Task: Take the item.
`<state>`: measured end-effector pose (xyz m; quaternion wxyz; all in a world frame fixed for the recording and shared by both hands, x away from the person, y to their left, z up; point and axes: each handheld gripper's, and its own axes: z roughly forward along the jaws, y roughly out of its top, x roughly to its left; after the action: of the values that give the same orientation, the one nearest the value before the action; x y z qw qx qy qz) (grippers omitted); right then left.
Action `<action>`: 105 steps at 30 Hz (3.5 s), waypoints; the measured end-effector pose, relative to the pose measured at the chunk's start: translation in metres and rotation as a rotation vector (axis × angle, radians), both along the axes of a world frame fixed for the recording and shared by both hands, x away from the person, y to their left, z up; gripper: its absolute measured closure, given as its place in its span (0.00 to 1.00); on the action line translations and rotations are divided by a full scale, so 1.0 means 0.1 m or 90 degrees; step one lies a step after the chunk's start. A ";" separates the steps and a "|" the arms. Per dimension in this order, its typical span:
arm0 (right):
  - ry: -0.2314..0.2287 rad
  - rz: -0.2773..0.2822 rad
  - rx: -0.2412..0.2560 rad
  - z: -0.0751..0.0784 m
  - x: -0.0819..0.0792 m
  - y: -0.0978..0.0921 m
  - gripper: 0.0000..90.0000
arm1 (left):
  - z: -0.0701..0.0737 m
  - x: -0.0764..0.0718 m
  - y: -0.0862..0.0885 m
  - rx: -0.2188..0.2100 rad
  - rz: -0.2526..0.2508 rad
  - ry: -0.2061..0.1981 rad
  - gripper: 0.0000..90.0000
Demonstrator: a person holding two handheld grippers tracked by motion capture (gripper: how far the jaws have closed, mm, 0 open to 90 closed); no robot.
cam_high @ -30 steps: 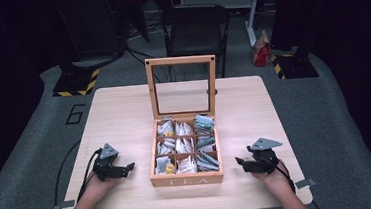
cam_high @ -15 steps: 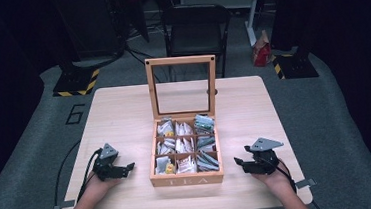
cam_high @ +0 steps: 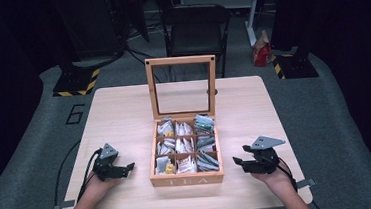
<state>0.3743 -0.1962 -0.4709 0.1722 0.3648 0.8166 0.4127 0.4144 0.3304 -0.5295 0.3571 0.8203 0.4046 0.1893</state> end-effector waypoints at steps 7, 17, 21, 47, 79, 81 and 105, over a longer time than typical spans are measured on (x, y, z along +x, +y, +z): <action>0.009 -0.008 0.033 0.14 0.00 -0.06 0.43 | 0.00 0.00 0.00 0.000 0.000 0.000 0.13; 0.008 -0.005 0.025 0.22 -0.05 -0.11 0.44 | 0.00 0.00 0.00 -0.001 0.000 0.001 0.13; 0.009 0.001 0.035 0.28 -0.06 -0.12 0.44 | 0.00 0.00 0.00 -0.001 0.000 0.001 0.13; 0.010 0.096 0.043 0.76 -0.11 0.24 0.46 | 0.00 0.00 0.00 -0.002 0.001 0.001 0.13; 0.004 0.130 0.000 0.70 0.06 0.71 0.67 | 0.00 0.00 0.00 -0.001 0.001 0.001 0.13; 0.004 0.133 -0.002 0.68 0.06 0.73 0.67 | 0.00 0.00 0.00 -0.001 0.000 0.001 0.13; 0.021 0.156 -0.012 0.39 0.09 0.76 0.81 | 0.00 0.00 0.00 -0.002 0.001 0.001 0.13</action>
<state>0.3835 -0.1199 -0.4323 0.1103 0.2672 0.8617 0.4170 0.4143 0.3302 -0.5296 0.3579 0.8198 0.4056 0.1883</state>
